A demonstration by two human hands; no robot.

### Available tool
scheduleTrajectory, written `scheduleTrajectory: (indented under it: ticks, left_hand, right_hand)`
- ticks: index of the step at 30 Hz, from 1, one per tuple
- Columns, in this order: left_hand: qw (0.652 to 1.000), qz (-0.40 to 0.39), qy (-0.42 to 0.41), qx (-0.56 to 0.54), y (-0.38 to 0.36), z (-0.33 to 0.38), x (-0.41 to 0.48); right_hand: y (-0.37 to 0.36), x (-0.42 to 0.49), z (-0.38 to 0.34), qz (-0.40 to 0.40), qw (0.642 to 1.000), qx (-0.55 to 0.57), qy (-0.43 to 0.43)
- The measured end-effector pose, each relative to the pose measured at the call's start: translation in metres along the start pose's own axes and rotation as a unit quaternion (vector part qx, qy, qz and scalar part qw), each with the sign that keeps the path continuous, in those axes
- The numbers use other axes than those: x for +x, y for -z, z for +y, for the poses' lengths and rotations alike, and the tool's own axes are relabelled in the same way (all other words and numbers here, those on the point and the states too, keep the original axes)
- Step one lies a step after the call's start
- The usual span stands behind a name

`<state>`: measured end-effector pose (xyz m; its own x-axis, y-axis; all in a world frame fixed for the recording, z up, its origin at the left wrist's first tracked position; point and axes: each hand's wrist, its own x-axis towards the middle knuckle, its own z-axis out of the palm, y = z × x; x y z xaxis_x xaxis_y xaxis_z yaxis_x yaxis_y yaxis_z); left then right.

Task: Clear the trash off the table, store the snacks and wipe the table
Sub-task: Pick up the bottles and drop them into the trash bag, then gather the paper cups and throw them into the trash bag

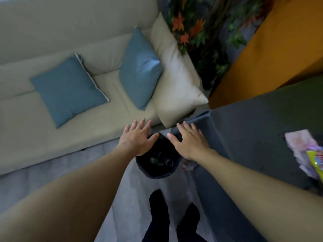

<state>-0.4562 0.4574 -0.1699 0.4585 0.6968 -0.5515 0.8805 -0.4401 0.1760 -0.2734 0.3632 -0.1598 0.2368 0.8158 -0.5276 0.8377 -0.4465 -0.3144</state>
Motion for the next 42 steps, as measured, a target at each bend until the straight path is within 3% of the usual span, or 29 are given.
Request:
scheduleTrajectory:
  ticks: [7,18,42]
  left_hand:
    - [0.997,0.073,-0.027,0.009,0.087,0.039,-0.044]
    - [0.984,0.114,-0.129,0.044,0.167,0.128,-0.085]
    - [0.924,0.094,-0.339,0.148,0.134,0.396,-0.154]
  right_hand:
    - [0.083,-0.053,-0.008,0.061,0.998,-0.006,0.009]
    - [0.161,-0.130,0.031,0.144,0.989,-0.010,-0.043]
    - [0.169,-0.335,0.229,0.266,0.928,0.078,-0.250]
